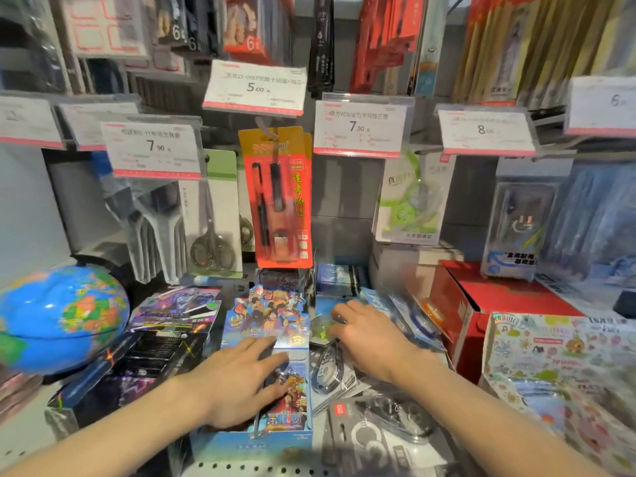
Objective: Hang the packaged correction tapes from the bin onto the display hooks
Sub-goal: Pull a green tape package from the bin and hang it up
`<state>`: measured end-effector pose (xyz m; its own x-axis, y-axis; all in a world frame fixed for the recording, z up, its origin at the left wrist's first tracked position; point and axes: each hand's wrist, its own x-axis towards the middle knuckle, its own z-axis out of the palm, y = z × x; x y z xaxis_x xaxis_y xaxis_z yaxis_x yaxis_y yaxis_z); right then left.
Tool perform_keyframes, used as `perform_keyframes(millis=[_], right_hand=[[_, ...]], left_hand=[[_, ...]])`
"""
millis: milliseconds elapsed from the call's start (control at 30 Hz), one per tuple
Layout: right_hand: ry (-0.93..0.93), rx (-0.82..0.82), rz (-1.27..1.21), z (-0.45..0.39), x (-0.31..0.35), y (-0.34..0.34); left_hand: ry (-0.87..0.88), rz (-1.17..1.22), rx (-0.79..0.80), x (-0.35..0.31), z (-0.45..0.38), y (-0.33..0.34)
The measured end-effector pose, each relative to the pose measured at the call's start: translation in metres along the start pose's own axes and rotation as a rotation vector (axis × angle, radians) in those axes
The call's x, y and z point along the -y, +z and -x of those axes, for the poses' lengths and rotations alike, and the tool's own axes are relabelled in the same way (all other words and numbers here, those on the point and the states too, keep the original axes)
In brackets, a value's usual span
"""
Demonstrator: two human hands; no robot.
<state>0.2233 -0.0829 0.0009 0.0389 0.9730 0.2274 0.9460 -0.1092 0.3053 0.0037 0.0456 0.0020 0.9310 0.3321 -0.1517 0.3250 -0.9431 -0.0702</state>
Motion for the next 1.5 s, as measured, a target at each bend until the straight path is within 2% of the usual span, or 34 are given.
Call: perform_keyframes(millis=[567,767,967,1067,1200,1367,1500], right_hand=[[0.001,-0.219,-0.058,0.02,-0.012,0.0],[0.08,-0.255,-0.086,0.036,-0.014,-0.021],[0.283,-0.315,-0.202,0.044,-0.03,-0.039],[0.349,-0.395,-0.259,0.045,-0.036,-0.044],[0.441,-0.485,-0.377,0.043,-0.044,-0.048],[0.47,-0.495,-0.453,0.05,-0.043,-0.053],[0.474,-0.452,-0.479,0.059,-0.044,-0.056]], left_hand=[[-0.002,-0.041,0.057,0.005,-0.006,0.006],[-0.006,-0.043,0.051,0.006,-0.006,0.003],[-0.009,-0.044,0.04,0.006,-0.009,0.006],[-0.012,-0.037,0.038,0.004,-0.01,0.002],[-0.054,0.016,-0.064,-0.006,-0.02,-0.005],[-0.091,0.147,-0.217,-0.035,-0.044,-0.021],[-0.176,0.147,-0.493,-0.037,-0.06,-0.026]])
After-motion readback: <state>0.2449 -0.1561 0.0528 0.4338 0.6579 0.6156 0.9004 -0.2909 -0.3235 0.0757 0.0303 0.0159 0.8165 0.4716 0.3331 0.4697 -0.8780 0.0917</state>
